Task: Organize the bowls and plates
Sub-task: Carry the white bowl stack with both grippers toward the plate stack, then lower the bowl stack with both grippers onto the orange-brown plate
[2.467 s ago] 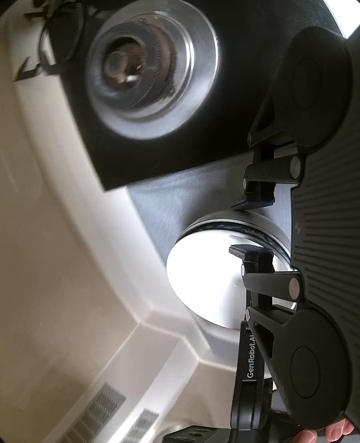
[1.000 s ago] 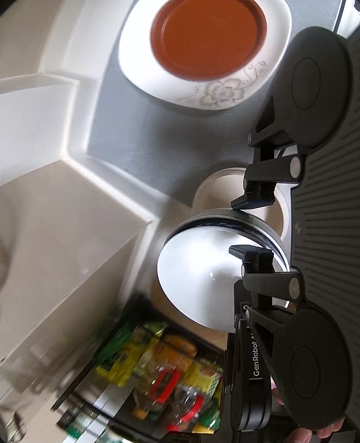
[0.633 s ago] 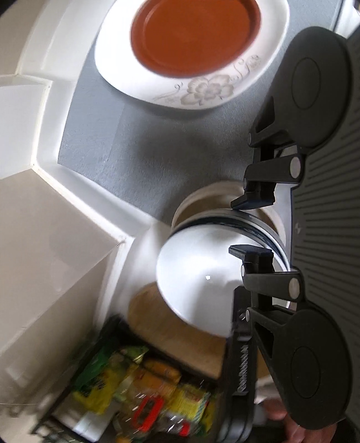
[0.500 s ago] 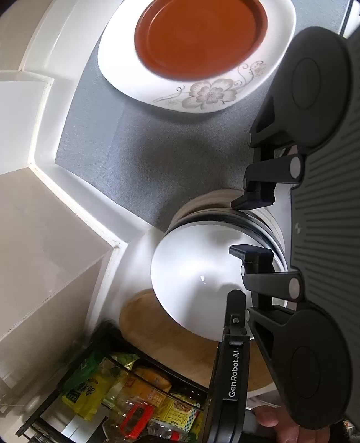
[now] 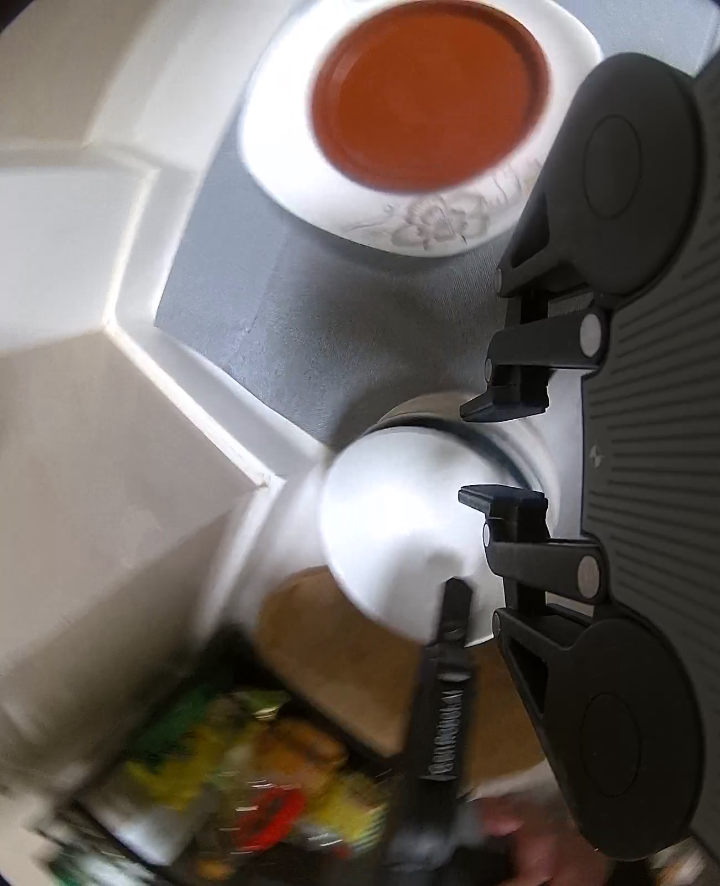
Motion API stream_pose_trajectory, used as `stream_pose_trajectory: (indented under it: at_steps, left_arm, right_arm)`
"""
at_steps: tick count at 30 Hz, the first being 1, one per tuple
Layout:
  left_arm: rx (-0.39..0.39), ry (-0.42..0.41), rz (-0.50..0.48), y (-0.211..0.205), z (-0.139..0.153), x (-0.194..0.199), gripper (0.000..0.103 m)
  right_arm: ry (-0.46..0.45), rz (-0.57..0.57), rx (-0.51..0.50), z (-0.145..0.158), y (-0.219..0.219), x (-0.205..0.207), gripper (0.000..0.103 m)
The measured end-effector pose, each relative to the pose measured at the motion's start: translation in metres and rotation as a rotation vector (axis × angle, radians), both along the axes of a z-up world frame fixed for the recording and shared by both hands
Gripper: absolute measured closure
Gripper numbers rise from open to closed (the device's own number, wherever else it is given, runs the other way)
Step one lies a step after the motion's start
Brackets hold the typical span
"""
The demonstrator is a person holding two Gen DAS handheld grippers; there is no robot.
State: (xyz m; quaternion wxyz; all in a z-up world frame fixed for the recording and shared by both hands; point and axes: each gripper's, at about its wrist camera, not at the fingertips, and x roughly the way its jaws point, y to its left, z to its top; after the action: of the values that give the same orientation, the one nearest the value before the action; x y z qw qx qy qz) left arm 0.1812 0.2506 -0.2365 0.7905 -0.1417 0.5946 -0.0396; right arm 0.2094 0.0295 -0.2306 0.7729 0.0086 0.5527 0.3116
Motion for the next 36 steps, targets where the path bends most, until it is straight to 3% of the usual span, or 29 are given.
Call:
stream_pose_trajectory:
  at_steps: [5,9,11,13,19,22,26,30,36]
  left_arm:
    - [0.012,-0.018,-0.005,-0.001,-0.005,-0.002,0.074]
    - [-0.063,0.013,0.041,0.009,-0.008,-0.002,0.072]
    - [-0.094,0.008,0.068,0.017,-0.010,0.000,0.068]
    - [-0.102,0.011,0.087,0.023,-0.013,0.003,0.056]
    - [-0.214,0.099,0.102,0.031,-0.046,0.016,0.048]
    - [-0.270,0.132,0.101,0.026,-0.062,0.017,0.038]
    - [-0.288,0.129,0.107,0.021,-0.072,0.016,0.029]
    - [-0.302,0.131,0.109,0.023,-0.073,0.015,0.031]
    - [-0.236,0.065,0.059,0.017,-0.055,0.006,0.049]
  right_arm:
    - [0.015,-0.017,-0.011,-0.013,-0.001,-0.002,0.073]
    - [0.013,-0.071,0.008,-0.013,-0.007,0.000,0.072]
    - [0.043,-0.121,0.050,-0.015,-0.014,0.005,0.071]
    - [0.076,-0.163,0.072,-0.022,-0.021,0.013,0.069]
    - [0.196,-0.279,0.137,-0.055,-0.033,0.024,0.045]
    - [0.208,-0.270,0.142,-0.066,-0.027,0.026,0.044]
    - [0.281,-0.292,0.199,-0.087,-0.024,0.029,0.044]
    - [0.339,-0.362,0.281,-0.100,-0.031,0.028,0.044]
    - [0.265,-0.339,0.230,-0.085,-0.031,0.020,0.056]
